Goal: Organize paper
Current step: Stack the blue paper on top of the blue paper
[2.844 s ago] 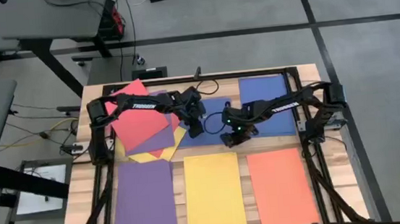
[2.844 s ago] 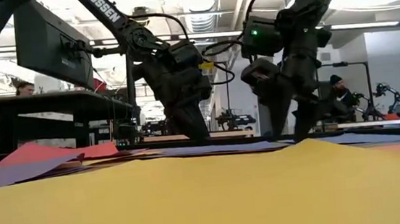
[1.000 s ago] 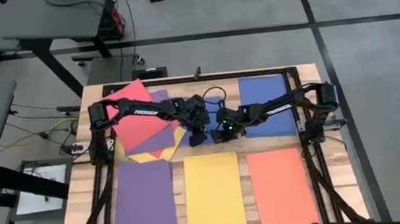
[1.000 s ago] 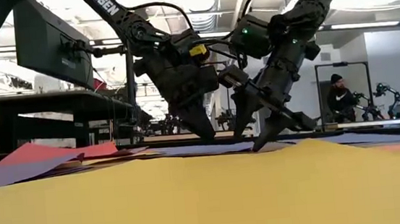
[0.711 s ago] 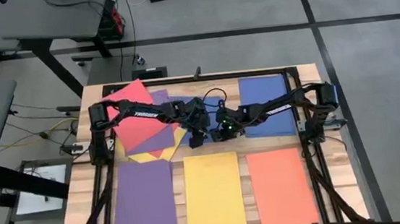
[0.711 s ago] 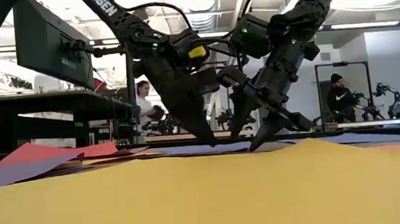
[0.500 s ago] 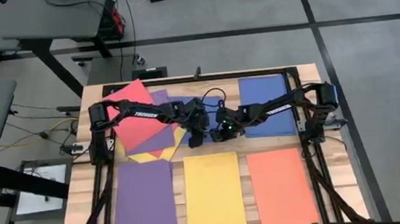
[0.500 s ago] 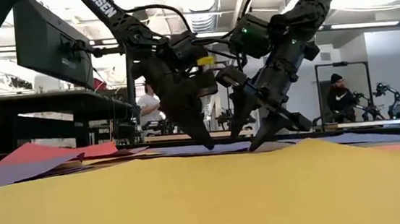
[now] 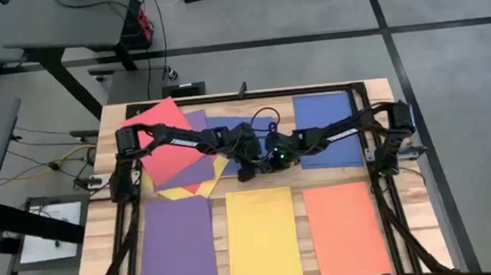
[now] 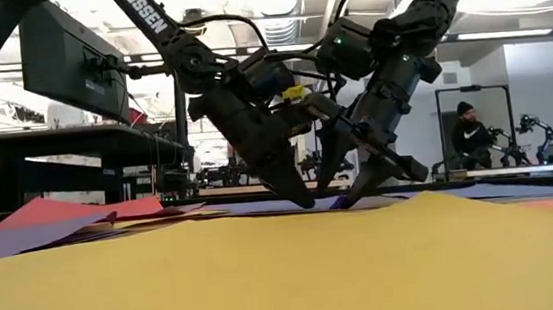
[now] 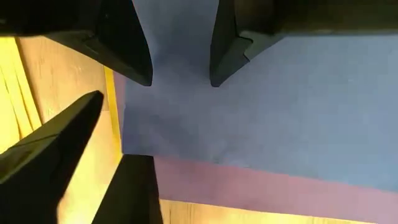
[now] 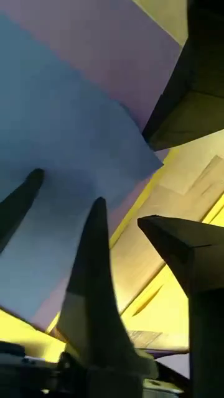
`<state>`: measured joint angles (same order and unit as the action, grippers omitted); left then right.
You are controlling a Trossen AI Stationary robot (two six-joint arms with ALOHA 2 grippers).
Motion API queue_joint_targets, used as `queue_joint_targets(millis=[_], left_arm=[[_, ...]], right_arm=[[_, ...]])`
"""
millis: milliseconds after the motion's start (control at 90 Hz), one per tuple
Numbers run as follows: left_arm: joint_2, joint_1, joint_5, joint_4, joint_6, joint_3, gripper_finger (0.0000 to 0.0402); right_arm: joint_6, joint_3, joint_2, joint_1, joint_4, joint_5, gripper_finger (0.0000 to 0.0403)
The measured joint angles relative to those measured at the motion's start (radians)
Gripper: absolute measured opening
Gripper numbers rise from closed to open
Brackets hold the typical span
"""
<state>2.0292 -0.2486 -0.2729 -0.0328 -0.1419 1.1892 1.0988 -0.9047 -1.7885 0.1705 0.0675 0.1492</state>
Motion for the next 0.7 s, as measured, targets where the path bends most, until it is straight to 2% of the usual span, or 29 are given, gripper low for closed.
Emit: queue_joint_targets(millis=[122, 389, 700], left_arm=[[0.001, 0.008, 0.0, -0.003, 0.016, 0.0, 0.0144], [0.002, 0.013, -0.008, -0.005, 0.024, -0.001, 0.0144], [0.002, 0.013, -0.007, -0.005, 0.023, -0.001, 0.0144]], right_arm=[[0.0, 0.0, 0.0, 0.002, 0.001, -0.001, 0.0166], [0.138, -0.001, 0.001, 0.002, 0.061, -0.004, 0.0094], [0.177, -0.001, 0.001, 0.0, 0.061, -0.003, 0.0089]])
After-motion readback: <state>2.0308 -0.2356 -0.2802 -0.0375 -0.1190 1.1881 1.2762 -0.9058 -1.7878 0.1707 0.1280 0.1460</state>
